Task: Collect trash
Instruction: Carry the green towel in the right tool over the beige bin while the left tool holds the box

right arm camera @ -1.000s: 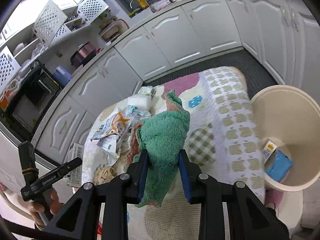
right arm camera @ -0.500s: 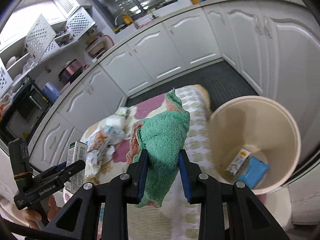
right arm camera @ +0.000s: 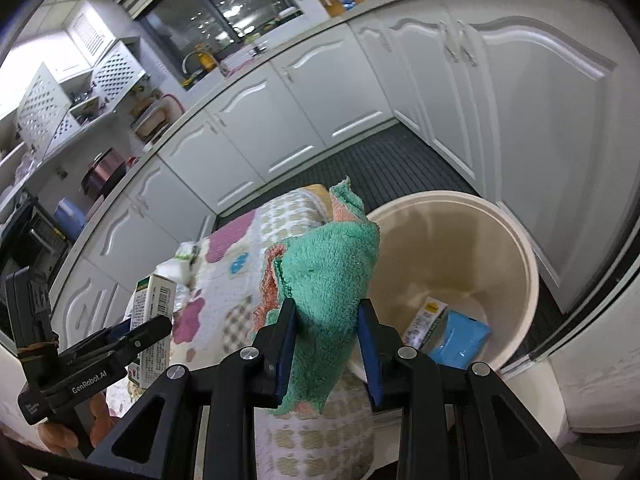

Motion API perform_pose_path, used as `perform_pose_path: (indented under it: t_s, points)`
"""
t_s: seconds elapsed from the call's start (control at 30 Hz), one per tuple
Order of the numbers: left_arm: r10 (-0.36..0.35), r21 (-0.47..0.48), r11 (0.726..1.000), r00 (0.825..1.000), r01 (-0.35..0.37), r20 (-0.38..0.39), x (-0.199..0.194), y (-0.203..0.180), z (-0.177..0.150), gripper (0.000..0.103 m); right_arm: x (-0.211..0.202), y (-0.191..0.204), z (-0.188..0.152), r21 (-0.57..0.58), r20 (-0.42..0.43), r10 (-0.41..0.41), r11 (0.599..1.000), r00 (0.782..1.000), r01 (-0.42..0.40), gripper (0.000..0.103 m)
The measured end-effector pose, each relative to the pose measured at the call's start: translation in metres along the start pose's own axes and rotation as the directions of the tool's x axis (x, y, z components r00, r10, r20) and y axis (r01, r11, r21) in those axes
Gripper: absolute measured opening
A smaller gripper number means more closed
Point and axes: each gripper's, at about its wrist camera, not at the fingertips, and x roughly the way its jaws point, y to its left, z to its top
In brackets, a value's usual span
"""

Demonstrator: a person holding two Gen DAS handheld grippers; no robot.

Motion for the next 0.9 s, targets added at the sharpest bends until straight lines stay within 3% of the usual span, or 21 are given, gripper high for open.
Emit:
perform_pose_path:
  t_s: [0.4, 0.9]
  points:
    - [-0.076, 0.026, 0.997, 0.996, 0.078, -0.046, 0.045, -0.048, 0.023, 0.054, 0.012, -0.030, 0.007, 0.022, -0.002, -0.097, 0.995, 0.995, 0.097, 0.029]
    - [-0.100, 0.026, 0.994, 0.992, 0.103, -0.074, 0.079, -0.077, 0.035, 0.054, 0.027, -0.044, 0.008, 0.013, -0.029, -0.165, 0.986, 0.986, 0.165, 0.029]
